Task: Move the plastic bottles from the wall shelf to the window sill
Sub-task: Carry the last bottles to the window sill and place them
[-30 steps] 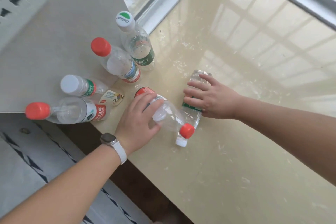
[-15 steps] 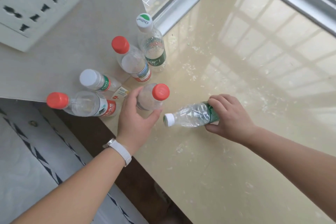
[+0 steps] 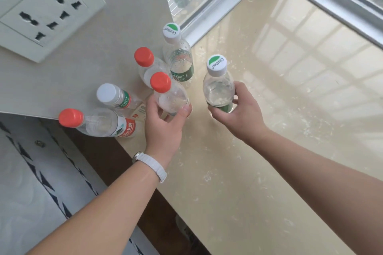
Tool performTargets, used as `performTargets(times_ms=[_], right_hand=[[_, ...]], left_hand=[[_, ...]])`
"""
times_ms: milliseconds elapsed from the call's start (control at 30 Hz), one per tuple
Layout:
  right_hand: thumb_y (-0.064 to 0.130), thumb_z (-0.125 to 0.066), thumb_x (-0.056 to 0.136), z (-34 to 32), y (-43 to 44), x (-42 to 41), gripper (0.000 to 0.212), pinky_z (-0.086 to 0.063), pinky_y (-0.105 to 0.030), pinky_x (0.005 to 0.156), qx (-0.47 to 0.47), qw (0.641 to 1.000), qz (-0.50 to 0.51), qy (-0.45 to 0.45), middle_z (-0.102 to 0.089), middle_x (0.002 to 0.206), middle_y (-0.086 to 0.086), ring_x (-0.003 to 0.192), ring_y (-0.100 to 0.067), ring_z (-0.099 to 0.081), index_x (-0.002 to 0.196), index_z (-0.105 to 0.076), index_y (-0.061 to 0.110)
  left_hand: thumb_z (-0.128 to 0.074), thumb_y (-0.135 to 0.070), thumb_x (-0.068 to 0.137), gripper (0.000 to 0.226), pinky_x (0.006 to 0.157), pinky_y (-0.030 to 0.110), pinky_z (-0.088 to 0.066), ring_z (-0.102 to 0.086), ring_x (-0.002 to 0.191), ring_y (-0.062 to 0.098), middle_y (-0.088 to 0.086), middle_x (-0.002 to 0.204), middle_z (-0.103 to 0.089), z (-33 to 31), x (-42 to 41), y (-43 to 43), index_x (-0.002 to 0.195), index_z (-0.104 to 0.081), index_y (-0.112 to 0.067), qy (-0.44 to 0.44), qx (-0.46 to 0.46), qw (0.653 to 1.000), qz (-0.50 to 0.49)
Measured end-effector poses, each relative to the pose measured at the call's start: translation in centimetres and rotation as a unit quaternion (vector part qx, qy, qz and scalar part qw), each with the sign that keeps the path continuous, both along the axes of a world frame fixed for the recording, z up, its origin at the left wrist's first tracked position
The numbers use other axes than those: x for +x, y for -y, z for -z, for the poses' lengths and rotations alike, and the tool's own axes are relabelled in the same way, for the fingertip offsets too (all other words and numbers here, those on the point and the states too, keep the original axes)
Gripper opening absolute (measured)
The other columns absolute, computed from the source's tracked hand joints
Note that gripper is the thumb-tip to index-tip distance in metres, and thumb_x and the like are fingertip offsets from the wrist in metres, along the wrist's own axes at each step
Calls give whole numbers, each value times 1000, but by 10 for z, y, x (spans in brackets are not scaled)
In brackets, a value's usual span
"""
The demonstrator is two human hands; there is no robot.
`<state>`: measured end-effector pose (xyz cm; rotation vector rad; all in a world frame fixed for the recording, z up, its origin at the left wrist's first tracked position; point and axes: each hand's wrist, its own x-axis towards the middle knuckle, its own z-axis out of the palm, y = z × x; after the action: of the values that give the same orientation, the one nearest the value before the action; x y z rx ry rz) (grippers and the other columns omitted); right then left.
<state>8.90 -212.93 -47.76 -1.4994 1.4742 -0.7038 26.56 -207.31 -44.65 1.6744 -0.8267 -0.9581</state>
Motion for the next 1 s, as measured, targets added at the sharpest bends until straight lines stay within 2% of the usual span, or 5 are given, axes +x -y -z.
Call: performTargets(times_ms=[233,567,733,900,1000], right_hand=[[36,-82,74,0,28,27,48,-54,-39,91,-2,999,-11,41,-63,106,18,102,-10,-62,109,-48,38],[35,-81,77,8,34,34,52,-51,-35,97,0,997,-51,53,-60,112,19,108,-2,-57,114,-45,39],[38,-80,76,3,37,31,54,-50,-33,97,19,996,-81,38,-58,107,28,108,3,-55,117,-45,40],[42,-79,76,5,37,28,58,-49,-33,97,26,995,-92,25,-57,111,31,113,-2,-54,120,-42,45],[42,-79,77,6,33,22,64,-46,-34,100,31,994,-102,2,-55,123,24,116,-1,-51,129,-42,38]], left_hand=[[-79,-3,84,48,90,16,-49,-66,109,2,-8,118,-68,2,-2,7,121,-55,-20,-20,3,999,-32],[-84,-9,80,53,90,21,-52,-67,107,3,-2,120,-67,9,-9,3,120,-51,-20,-12,16,999,-48],[-85,-9,79,56,100,36,-54,-67,112,13,5,123,-67,14,-10,1,123,-50,-12,-24,23,998,-52],[-87,-22,76,60,103,45,-51,-63,119,14,0,126,-65,23,-8,-1,124,-51,-24,0,27,998,-48],[-89,-27,73,66,106,47,-48,-60,124,13,-4,129,-64,22,-8,-3,126,-51,-26,4,40,998,-51]])
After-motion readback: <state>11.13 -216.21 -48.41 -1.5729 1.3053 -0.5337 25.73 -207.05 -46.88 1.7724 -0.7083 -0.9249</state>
